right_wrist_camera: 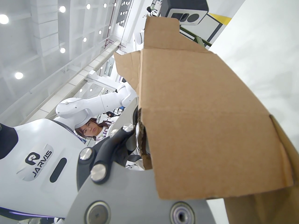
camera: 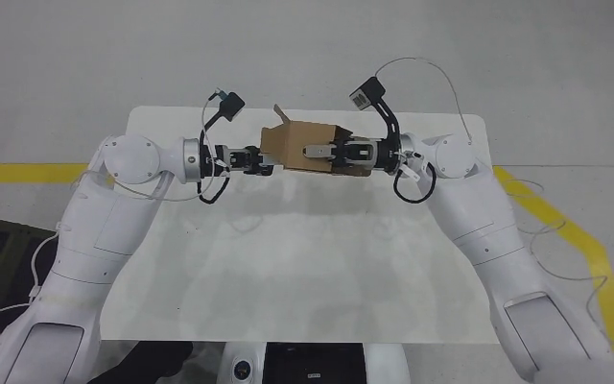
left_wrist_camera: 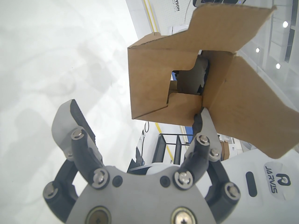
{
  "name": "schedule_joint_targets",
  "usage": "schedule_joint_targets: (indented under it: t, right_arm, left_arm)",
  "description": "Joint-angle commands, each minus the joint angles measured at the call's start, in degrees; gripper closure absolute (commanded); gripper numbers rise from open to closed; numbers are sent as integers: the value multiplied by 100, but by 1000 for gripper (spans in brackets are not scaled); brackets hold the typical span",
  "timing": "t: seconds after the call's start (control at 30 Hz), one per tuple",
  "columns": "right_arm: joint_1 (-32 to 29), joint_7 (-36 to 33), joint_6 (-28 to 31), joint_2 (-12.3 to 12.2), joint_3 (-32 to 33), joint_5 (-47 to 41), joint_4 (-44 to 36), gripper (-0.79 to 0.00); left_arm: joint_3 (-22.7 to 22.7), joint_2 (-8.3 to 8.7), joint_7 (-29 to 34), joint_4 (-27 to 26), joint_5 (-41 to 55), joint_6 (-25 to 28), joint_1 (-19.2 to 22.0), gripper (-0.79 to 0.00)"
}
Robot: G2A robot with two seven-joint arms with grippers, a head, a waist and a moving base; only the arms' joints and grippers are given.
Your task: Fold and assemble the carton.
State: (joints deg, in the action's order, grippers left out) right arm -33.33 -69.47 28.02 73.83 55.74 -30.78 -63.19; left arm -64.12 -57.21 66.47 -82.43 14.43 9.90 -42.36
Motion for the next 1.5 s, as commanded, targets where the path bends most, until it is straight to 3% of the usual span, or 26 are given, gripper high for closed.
schedule_joint_targets:
  t: [0.0, 0.27, 0.77, 1.47]
  right_arm:
    - [0, -8, -7, -5, 21, 14, 25, 0]
    - [-69, -183, -172, -74, 181, 107, 101, 0]
    - [-108, -1252, -574, -72, -113, -69, -284, 0]
    - [-14, -398, -228, 7, -34, -132, 73, 0]
  left_arm:
    - [-17, 3, -19, 13, 0, -4, 3, -785]
    - [-177, 28, -203, 281, -53, -31, 63, -785]
    - [-197, 16, -508, 760, -208, -109, 276, -785]
    - [-106, 29, -3, 419, -75, 202, 166, -785]
